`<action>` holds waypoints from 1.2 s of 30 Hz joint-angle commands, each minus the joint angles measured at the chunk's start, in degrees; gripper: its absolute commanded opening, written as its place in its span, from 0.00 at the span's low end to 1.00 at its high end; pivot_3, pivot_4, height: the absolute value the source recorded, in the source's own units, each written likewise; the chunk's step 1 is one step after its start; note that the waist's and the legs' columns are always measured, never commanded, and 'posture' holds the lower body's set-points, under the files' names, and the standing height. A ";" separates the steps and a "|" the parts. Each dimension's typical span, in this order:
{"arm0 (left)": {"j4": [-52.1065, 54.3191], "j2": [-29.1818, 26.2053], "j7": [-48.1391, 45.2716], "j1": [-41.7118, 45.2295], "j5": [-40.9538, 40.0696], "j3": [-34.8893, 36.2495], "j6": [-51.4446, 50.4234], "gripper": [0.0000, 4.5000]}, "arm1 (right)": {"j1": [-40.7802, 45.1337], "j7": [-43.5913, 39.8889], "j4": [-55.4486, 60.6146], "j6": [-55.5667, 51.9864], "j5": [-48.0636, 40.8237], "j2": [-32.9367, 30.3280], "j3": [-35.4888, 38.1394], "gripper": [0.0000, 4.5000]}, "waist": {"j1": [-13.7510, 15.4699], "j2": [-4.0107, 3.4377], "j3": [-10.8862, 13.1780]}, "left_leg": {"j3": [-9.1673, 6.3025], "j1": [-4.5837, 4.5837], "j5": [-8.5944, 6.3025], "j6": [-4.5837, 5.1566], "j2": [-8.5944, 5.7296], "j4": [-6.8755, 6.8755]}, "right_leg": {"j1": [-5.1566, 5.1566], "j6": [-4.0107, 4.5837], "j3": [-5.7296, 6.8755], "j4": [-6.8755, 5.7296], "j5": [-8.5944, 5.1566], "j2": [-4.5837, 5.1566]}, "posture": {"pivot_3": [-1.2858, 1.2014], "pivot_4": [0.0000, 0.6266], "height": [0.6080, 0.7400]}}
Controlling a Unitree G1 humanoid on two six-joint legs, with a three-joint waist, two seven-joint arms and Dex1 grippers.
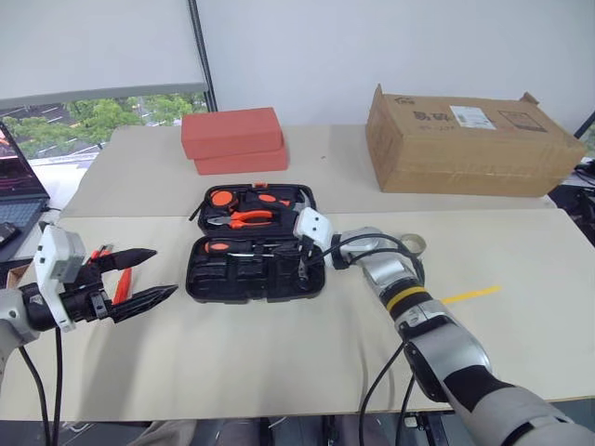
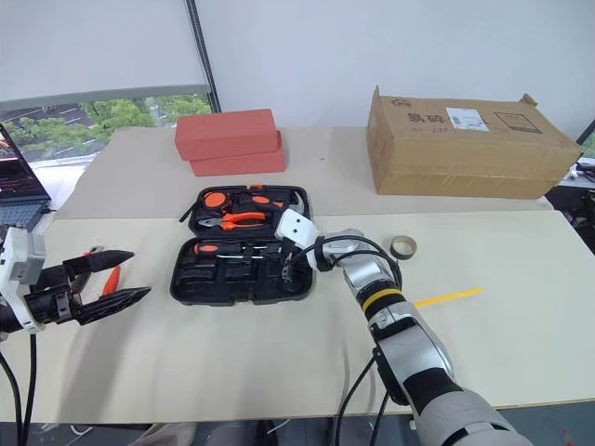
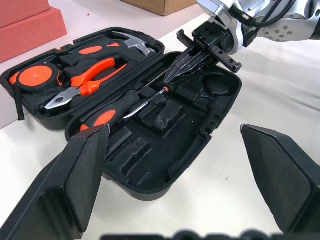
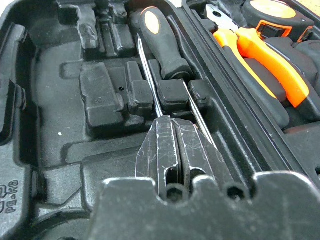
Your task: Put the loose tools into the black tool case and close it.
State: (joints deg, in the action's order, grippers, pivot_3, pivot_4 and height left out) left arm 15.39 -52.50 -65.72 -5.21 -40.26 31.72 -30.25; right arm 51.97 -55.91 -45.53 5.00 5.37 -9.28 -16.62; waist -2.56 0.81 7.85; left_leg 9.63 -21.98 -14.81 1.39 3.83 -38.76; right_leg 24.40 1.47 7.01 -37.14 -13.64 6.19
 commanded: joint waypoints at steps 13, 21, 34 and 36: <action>0.23 -0.15 -0.06 0.63 1.24 -0.96 1.53 1.00 | -4.93 1.68 8.91 -4.22 0.62 -3.38 -0.84 0.01 | 0.65 0.03 -0.08 | -0.03 0.13 -0.23 -0.32 -0.03 0.01 | -0.15 0.00 0.01 0.01 -0.03 0.04 | 0.52 0.24 0.78; -1.08 0.95 0.27 0.60 2.24 -2.23 2.47 1.00 | -6.68 0.30 22.28 -10.16 -9.24 -6.92 7.60 0.01 | 0.62 0.01 -0.03 | -0.04 -0.21 -0.02 0.03 -0.02 0.00 | 0.12 0.01 0.01 0.03 -0.02 0.02 | 0.52 0.24 0.78; -6.79 5.57 14.61 -0.10 10.14 -0.41 5.22 1.00 | -15.01 -9.20 41.27 -20.10 -27.96 -9.35 12.19 0.13 | 0.24 0.00 -0.01 | -0.05 -0.18 -0.04 0.05 0.04 0.07 | 0.15 0.02 0.01 0.05 -0.02 0.05 | 0.52 0.24 0.78; -7.37 6.96 19.20 -0.90 12.33 0.44 5.11 1.00 | -15.97 -9.66 43.15 -20.86 -29.30 -9.82 12.30 0.27 | 0.31 0.01 -0.01 | -0.06 -0.17 -0.06 0.08 0.05 0.07 | 0.13 0.02 0.01 0.05 -0.02 0.15 | 0.52 0.24 0.78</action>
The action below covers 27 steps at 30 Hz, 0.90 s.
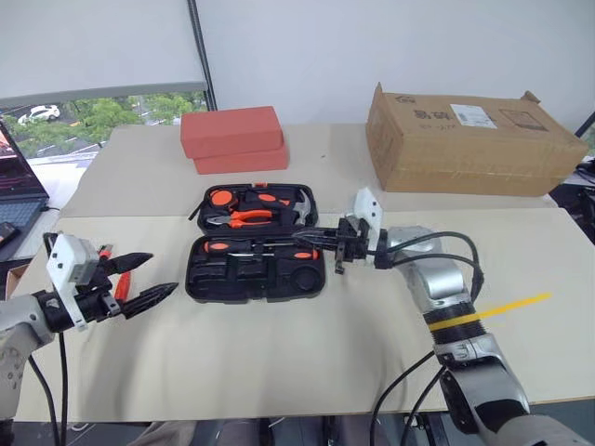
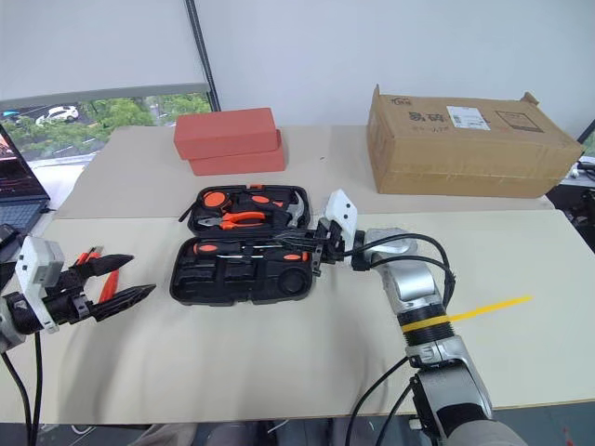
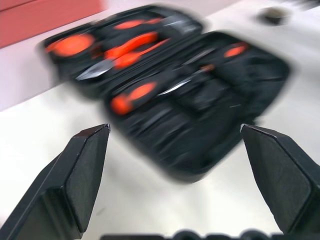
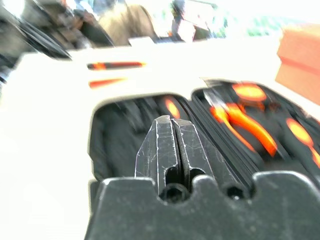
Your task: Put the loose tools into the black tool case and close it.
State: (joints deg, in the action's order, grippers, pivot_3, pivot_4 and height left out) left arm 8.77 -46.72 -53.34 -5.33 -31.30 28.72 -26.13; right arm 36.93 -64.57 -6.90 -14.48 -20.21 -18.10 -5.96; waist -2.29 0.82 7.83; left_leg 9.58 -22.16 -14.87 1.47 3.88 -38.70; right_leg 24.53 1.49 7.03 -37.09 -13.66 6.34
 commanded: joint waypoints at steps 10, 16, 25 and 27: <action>-2.32 9.84 23.18 -2.07 9.91 1.38 -1.70 1.00 | -1.90 -5.60 7.04 -0.73 -8.45 -3.94 2.54 0.99 | 0.73 0.08 0.02 | -0.02 0.01 -0.06 0.10 -0.02 0.00 | -0.03 0.01 0.05 0.02 0.00 0.10 | 0.52 0.24 0.78; -3.66 9.56 24.11 -2.07 10.25 -0.86 -6.74 1.00 | -1.43 -6.45 3.96 1.41 -5.25 -6.20 1.77 0.99 | 1.39 0.11 0.01 | -0.01 0.03 -0.19 0.31 -0.02 0.00 | -0.01 0.02 0.08 0.01 0.01 0.11 | 0.52 0.24 0.78; -4.70 8.86 23.13 -0.20 10.28 -1.97 -8.05 0.80 | -1.33 -7.55 3.62 0.48 -4.95 -8.33 0.89 1.00 | 1.53 0.10 0.02 | -0.01 0.08 -0.19 0.29 -0.01 0.00 | -0.04 0.02 0.07 0.00 0.01 0.15 | 0.52 0.24 0.78; -4.72 8.91 23.01 0.15 10.24 -1.89 -7.70 0.63 | -1.31 -7.62 3.67 0.37 -4.97 -8.35 0.90 1.00 | 1.54 0.10 0.02 | -0.02 0.08 -0.19 0.29 0.00 0.00 | -0.04 0.02 0.08 0.00 0.01 0.15 | 0.52 0.24 0.78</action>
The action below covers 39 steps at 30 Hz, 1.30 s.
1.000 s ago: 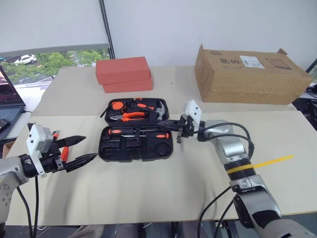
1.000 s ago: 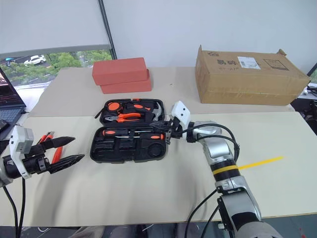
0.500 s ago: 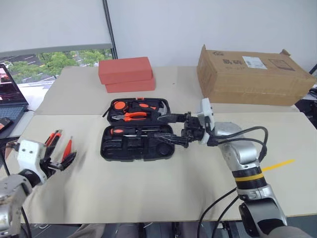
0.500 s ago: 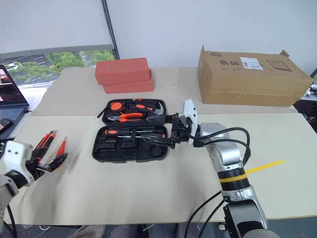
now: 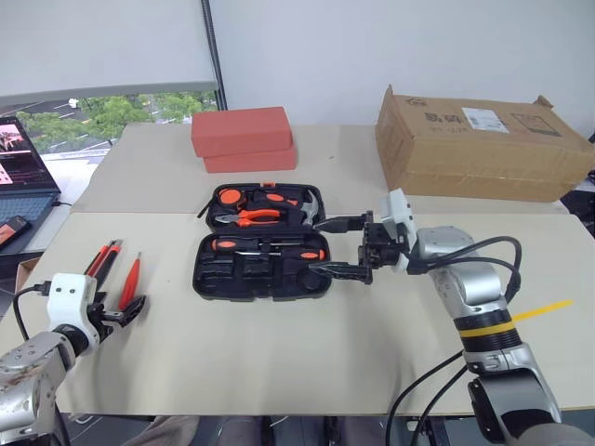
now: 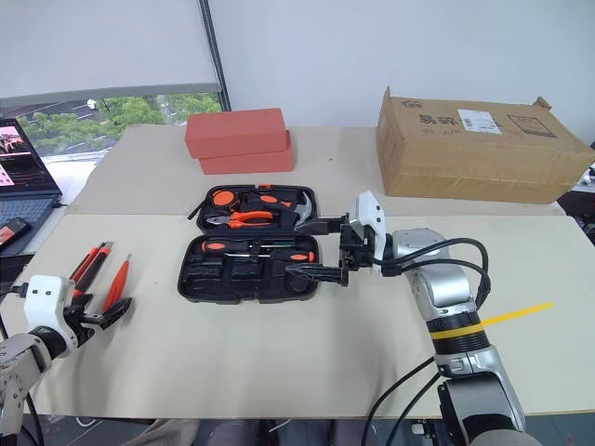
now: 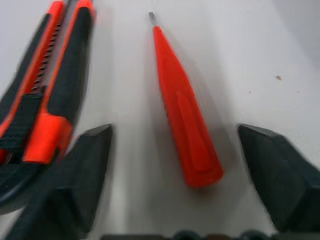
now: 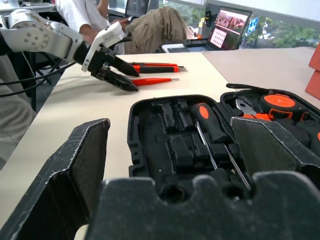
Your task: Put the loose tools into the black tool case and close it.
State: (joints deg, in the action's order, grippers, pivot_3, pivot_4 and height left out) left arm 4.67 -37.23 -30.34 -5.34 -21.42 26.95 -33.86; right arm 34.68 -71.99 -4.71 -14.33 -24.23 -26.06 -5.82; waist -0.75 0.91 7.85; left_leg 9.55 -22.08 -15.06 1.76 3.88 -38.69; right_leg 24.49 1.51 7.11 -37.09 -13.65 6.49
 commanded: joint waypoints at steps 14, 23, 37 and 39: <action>1.15 0.01 -8.85 9.73 -6.53 0.37 10.33 0.11 | 1.73 0.60 0.42 -0.11 -2.16 0.25 2.20 1.00 | 0.23 0.05 0.02 | -0.01 -0.10 0.12 -0.21 -0.01 -0.03 | 0.02 0.02 0.01 0.02 0.01 0.02 | 0.52 0.24 0.78; -11.99 -10.23 -37.43 25.55 0.27 -17.31 27.45 0.11 | 0.62 1.13 0.19 -0.65 -3.02 -2.29 4.16 1.00 | 0.04 0.03 0.03 | 0.10 -0.12 0.15 -0.22 -0.09 -0.01 | 0.05 0.01 0.08 0.06 0.01 -0.33 | 0.52 0.24 0.78; -58.32 -4.63 -57.20 59.23 21.46 -39.10 58.07 0.11 | -7.19 6.40 8.63 -1.36 -3.39 -4.95 6.99 1.00 | -0.15 0.09 0.05 | 0.23 -0.34 0.17 -0.18 -0.15 -0.15 | 0.27 -0.05 0.02 0.07 -0.03 -0.56 | 0.52 0.24 0.78; -61.42 -3.85 -58.44 61.16 22.84 -40.02 59.48 0.11 | -7.87 6.88 9.45 -1.52 -3.50 -5.27 7.18 1.00 | -0.04 0.09 0.05 | 0.24 -0.41 0.18 -0.18 -0.16 -0.17 | 0.37 -0.05 0.00 0.04 -0.03 -0.55 | 0.52 0.24 0.78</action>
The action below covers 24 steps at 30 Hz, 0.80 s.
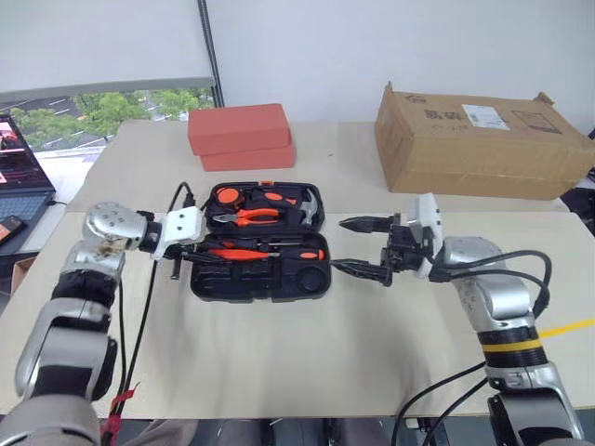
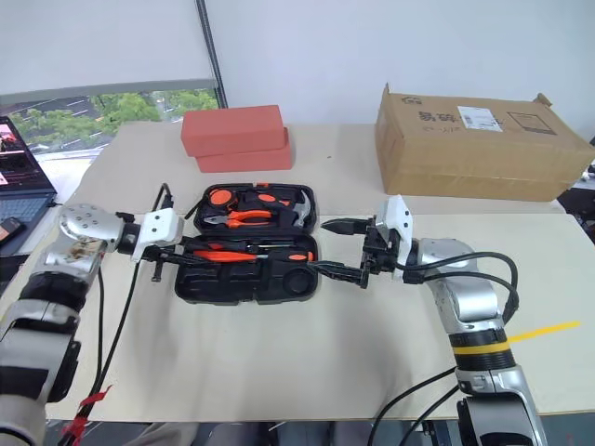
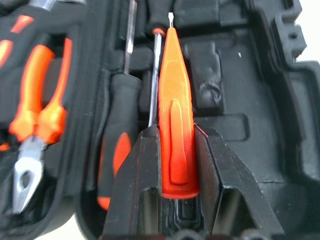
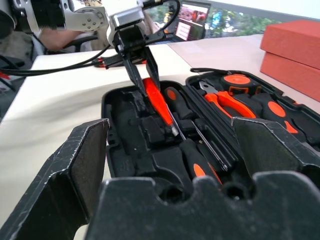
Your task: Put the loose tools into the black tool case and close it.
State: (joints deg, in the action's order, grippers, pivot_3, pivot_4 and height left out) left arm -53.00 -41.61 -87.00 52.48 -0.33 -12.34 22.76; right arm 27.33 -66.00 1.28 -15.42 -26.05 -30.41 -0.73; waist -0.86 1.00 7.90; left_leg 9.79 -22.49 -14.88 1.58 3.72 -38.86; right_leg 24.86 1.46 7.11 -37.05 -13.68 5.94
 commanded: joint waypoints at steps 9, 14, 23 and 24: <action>-9.26 0.33 -1.22 5.78 6.52 -1.71 6.18 0.11 | -0.33 1.31 3.95 -0.99 -1.68 -1.19 1.59 1.00 | -0.13 0.00 0.00 | -0.05 0.02 0.00 0.01 0.03 -0.02 | 0.01 0.00 -0.02 -0.08 0.00 -0.01 | 0.52 0.24 0.78; -9.42 -0.67 -2.07 5.14 7.03 -1.68 5.96 0.11 | 0.74 0.77 3.14 -0.83 -1.32 -0.80 0.83 1.00 | -0.17 0.01 0.00 | -0.04 0.02 0.00 0.01 0.03 -0.04 | 0.01 0.00 -0.02 -0.10 0.00 -0.01 | 0.52 0.24 0.78; -9.55 -0.09 -0.93 4.87 7.19 -0.85 5.37 0.11 | 1.58 -0.01 2.53 -0.65 -1.16 -0.64 0.35 1.00 | -0.16 0.01 0.00 | -0.03 0.03 0.00 0.01 0.03 -0.05 | 0.01 0.00 -0.03 -0.10 0.00 -0.01 | 0.52 0.24 0.78; -9.56 0.21 -1.15 4.92 6.88 -0.64 4.85 0.11 | 1.52 0.01 2.60 -0.64 -1.15 -0.64 0.33 1.00 | -0.14 0.01 0.00 | -0.03 0.03 0.00 0.01 0.03 -0.05 | 0.01 0.00 -0.03 -0.10 0.00 -0.01 | 0.52 0.24 0.78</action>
State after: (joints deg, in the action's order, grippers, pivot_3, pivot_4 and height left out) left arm -62.14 -41.24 -87.94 57.57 6.43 -13.38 28.31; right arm 28.20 -65.89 2.81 -16.53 -26.08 -31.03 -1.08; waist -1.00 1.01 7.90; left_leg 9.76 -22.47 -14.88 1.59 3.75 -38.92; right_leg 24.87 1.46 7.08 -37.16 -13.67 5.93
